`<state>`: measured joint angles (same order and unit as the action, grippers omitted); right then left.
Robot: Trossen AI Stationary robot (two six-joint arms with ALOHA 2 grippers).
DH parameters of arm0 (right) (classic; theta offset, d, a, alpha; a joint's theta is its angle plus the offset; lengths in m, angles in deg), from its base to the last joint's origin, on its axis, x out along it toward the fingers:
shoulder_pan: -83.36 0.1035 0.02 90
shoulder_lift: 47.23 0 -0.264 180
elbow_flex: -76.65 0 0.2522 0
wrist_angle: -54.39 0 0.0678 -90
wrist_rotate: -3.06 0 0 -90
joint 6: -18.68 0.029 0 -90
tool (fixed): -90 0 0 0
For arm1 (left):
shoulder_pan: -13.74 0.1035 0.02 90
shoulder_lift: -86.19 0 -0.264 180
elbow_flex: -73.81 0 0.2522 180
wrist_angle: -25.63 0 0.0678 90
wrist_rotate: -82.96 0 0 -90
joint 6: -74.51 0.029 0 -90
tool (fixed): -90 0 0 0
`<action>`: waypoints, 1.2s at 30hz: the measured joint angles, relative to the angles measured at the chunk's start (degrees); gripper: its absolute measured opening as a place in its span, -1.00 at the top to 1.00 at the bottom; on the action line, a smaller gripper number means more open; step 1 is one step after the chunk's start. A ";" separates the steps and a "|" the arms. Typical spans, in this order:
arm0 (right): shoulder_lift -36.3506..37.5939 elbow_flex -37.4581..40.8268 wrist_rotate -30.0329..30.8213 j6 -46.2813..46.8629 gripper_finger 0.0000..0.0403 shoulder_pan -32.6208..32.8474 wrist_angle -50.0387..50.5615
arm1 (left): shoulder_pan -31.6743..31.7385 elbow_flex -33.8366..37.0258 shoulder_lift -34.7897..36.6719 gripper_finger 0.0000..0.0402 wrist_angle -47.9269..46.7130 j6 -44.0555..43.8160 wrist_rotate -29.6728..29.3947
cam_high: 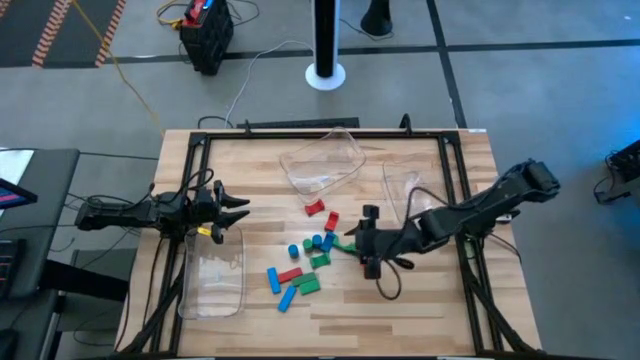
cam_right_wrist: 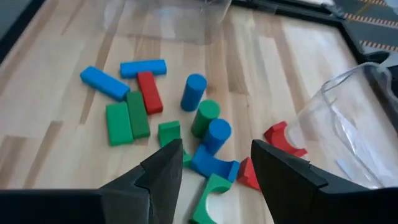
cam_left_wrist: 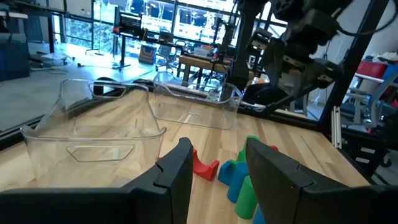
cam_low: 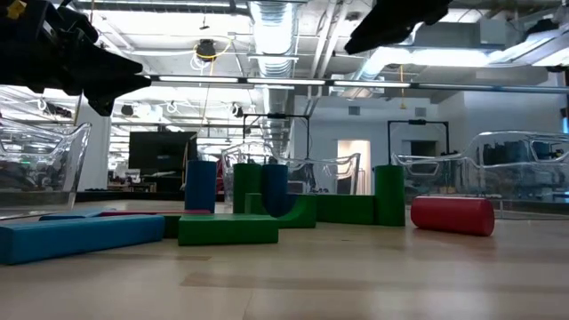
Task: Sort blocks by size
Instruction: Put the right blue cylinder block into the top transparent bin
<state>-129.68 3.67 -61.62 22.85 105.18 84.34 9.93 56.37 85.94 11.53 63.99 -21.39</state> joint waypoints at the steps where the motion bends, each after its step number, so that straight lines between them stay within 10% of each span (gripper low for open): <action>1: -1.13 -0.72 0.00 -0.31 -0.15 0.00 0.58 | 0.00 0.00 0.00 0.28 -0.04 0.00 -0.02; 17: -16.70 -12.24 -2.29 -9.69 -0.15 -5.42 5.93 | 0.00 -0.04 -0.12 0.28 -0.46 0.03 0.03; 36: -22.38 -16.22 -20.88 -9.45 -0.15 -14.55 3.66 | 0.00 -0.17 -0.11 0.28 -2.62 0.42 0.03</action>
<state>-152.06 -12.55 -82.50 13.40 90.63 88.00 9.93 56.19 85.83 8.91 64.40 -21.37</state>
